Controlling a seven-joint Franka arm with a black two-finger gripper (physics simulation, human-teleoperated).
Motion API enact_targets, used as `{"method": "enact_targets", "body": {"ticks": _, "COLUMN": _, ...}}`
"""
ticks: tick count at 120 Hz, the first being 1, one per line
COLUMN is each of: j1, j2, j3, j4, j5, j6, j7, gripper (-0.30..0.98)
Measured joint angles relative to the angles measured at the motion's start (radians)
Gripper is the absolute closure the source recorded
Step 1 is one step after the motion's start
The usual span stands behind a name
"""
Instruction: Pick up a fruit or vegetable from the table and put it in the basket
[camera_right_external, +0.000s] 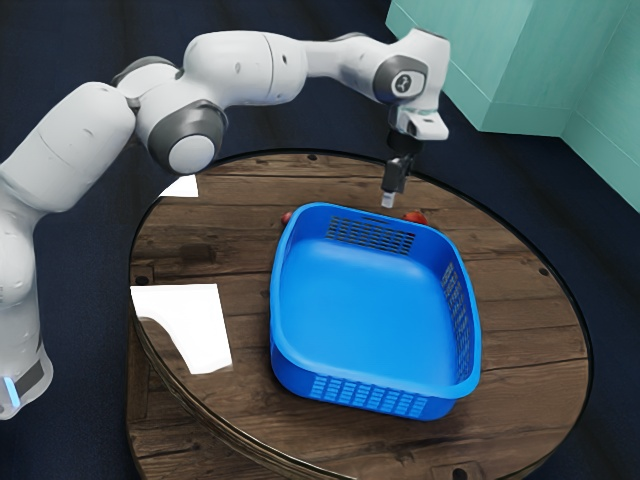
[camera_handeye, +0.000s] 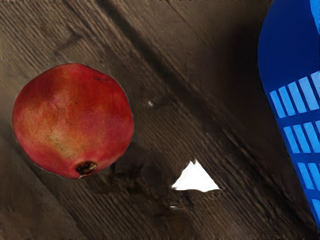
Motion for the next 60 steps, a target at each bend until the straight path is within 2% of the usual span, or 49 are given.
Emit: {"method": "enact_targets", "body": {"ticks": 60, "j1": 0.014, "j2": 0.072, "j3": -0.020, "j4": 0.049, "j5": -0.025, "j6": 0.054, "j7": 0.144, "gripper": 0.00}}
